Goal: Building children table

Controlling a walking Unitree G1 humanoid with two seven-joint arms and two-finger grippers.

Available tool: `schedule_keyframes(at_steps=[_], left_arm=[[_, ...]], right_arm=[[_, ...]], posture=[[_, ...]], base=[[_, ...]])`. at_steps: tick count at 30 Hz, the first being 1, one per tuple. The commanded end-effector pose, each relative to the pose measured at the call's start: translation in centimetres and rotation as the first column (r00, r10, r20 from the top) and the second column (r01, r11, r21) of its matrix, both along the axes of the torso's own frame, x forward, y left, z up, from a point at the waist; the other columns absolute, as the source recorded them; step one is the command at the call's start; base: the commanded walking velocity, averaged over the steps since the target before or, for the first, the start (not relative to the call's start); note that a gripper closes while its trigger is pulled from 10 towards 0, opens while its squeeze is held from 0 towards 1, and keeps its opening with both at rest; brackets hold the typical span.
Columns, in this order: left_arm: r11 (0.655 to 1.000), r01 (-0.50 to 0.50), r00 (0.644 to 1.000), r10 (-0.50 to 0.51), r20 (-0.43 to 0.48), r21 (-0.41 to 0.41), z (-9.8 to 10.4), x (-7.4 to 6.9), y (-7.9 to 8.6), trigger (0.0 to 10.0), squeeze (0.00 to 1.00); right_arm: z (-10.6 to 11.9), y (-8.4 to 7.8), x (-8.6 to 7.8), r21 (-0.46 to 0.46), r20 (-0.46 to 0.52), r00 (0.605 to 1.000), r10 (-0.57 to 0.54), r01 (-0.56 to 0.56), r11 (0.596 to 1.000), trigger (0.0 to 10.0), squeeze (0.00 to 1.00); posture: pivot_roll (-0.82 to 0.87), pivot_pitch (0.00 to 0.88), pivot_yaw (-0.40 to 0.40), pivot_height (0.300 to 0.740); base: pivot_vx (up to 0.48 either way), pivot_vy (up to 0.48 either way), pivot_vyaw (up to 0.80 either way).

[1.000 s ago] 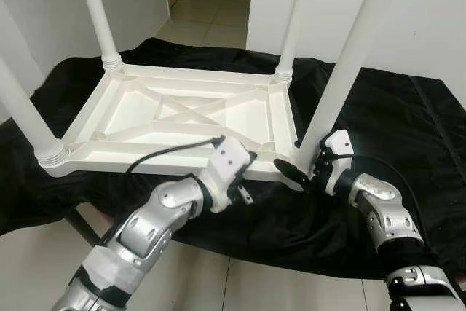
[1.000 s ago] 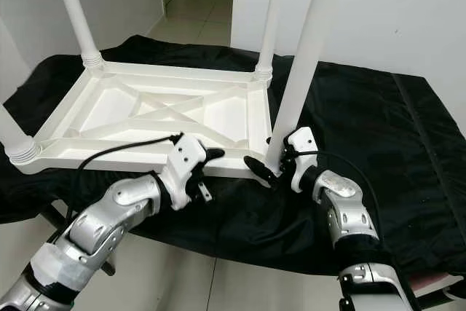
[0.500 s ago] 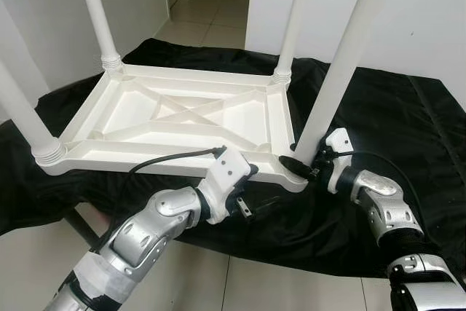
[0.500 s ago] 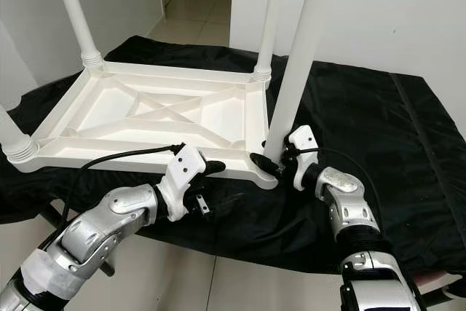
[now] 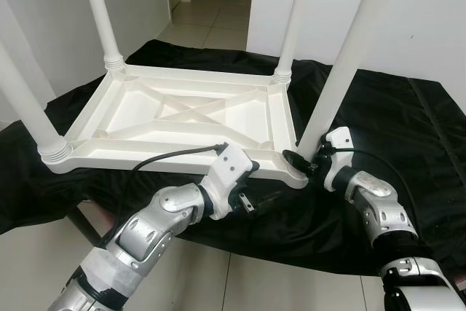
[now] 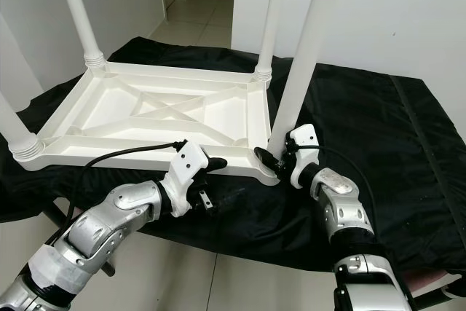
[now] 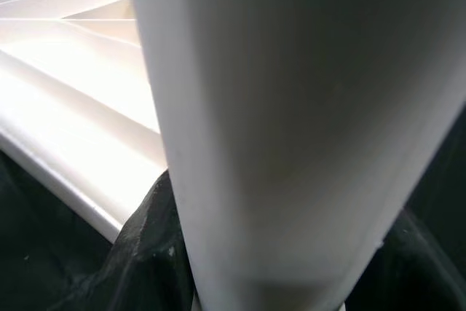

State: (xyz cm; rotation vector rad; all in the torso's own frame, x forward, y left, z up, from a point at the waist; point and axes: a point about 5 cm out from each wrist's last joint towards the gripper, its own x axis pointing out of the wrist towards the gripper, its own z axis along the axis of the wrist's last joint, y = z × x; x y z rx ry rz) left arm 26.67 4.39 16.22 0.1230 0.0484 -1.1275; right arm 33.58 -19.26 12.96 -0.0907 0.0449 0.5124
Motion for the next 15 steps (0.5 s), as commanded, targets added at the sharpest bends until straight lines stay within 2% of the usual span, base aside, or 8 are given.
schedule_keyframes(at_steps=[1, 7, 8, 9, 12, 13, 14, 15], left_arm=[[0.994, 0.112, 0.994, -0.112, -0.011, -0.002, 0.0, -0.2, -0.2, 10.0, 0.00], [0.994, 0.109, 0.994, -0.109, -0.010, -0.004, 0.1, 0.0, -0.2, 10.0, 0.00], [0.994, 0.110, 0.994, -0.110, -0.011, -0.004, 0.0, -0.2, -0.1, 10.0, 0.00], [0.994, 0.111, 0.994, -0.112, -0.012, -0.006, 0.0, -0.2, 0.0, 10.0, 0.00], [0.994, 0.112, 0.994, -0.112, -0.012, -0.005, 0.0, -0.2, 0.0, 10.0, 0.00], [0.994, 0.110, 0.994, -0.110, -0.015, -0.004, -0.1, -0.2, 0.0, 10.0, 0.00], [0.994, 0.110, 0.994, -0.110, -0.015, -0.004, -0.1, -0.2, 0.0, 10.0, 0.00], [0.994, 0.109, 0.994, -0.109, -0.017, -0.003, -0.2, -0.2, 0.0, 10.0, 0.00]], right_arm=[[-0.8, -0.3, -0.4, 0.013, -0.038, 0.992, -0.123, 0.123, 0.992, 10.0, 0.00], [-1.0, 0.4, -0.7, 0.062, -0.055, 0.967, -0.250, 0.253, 0.965, 10.0, 0.00], [-1.0, 1.4, -1.5, 0.091, -0.045, 0.916, -0.399, 0.401, 0.911, 10.0, 0.00], [-0.9, 1.6, -1.8, 0.095, -0.036, 0.890, -0.455, 0.456, 0.885, 10.0, 0.00], [-0.9, 1.8, -2.0, 0.097, -0.033, 0.866, -0.499, 0.499, 0.861, 10.0, 0.00], [-1.0, 2.3, -2.4, 0.123, -0.039, 0.842, -0.539, 0.539, 0.833, 10.0, 0.00], [-1.0, 2.3, -2.4, 0.123, -0.039, 0.842, -0.539, 0.539, 0.833, 10.0, 0.00], [-1.0, 2.8, -2.7, 0.139, -0.042, 0.822, -0.568, 0.568, 0.812, 10.0, 0.00]], posture=[[-0.04, 0.000, -0.040, 0.740], [-0.05, 0.000, -0.031, 0.740], [-0.05, 0.000, -0.032, 0.740], [-0.05, 0.000, -0.032, 0.740], [-0.05, 0.000, -0.031, 0.740], [-0.05, 0.000, -0.031, 0.740], [-0.05, 0.000, -0.031, 0.740], [-0.05, 0.000, -0.031, 0.740]], base=[[0.000, 0.000, 0.00], [0.000, 0.000, 0.00], [0.000, 0.000, 0.00], [0.000, 0.000, 0.00], [0.000, 0.000, 0.00], [0.000, 0.000, 0.00], [0.000, 0.000, 0.00], [0.000, 0.000, 0.00]])
